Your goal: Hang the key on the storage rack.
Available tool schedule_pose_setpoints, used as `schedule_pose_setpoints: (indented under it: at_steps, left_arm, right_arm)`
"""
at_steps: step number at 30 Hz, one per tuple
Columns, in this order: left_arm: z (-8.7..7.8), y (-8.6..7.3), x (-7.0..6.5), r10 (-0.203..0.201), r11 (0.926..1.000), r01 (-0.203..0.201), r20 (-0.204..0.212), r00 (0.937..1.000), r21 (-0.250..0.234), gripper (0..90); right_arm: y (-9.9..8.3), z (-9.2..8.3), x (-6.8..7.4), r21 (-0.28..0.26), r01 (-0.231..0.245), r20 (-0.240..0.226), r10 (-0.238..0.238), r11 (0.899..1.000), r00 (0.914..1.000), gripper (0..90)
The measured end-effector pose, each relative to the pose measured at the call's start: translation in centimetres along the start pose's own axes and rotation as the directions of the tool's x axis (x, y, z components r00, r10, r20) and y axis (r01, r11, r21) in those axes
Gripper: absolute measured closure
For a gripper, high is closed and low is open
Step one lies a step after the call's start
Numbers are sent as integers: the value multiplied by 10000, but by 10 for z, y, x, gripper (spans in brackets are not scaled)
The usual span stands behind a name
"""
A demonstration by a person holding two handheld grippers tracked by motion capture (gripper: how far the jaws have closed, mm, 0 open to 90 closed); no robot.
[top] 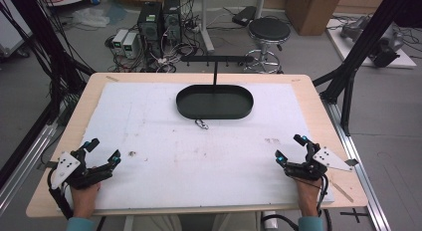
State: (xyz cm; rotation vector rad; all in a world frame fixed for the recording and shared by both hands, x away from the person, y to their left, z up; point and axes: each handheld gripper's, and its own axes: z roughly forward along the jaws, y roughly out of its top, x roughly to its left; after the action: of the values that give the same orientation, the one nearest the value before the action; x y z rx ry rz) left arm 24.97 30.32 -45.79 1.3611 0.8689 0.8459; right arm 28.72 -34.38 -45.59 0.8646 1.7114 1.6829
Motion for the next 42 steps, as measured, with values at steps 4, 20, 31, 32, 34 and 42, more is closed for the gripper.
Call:
schedule_pose_setpoints:
  at_steps: [4,20,31,32,34,42]
  left_arm:
    - [0,0,0,-19,10000,19,4,10000,-12,137]
    - [1,0,0,-52,10000,52,-10,10000,59,137]
    - [1,0,1,-134,9999,134,-24,9999,71,137]
    - [1,0,1,-148,9999,148,-17,9999,73,137]
    - [1,0,1,-167,9998,167,-28,9999,111,137]
    - [2,0,1,-167,9998,168,-16,9999,103,137]
  right_arm:
    - [8,7,-1,371,141,-203,-133,9992,9997,63]
    - [81,68,7,1884,967,-1878,-608,9773,9803,63]
    - [114,140,25,3396,2118,-3446,-883,9164,9346,64]
    - [114,140,25,3396,2118,-3446,-883,9164,9346,64]
    - [118,148,28,3538,2223,-3583,-879,9085,9294,64]
    - [128,189,39,4101,2587,-4203,-705,8746,9046,64]
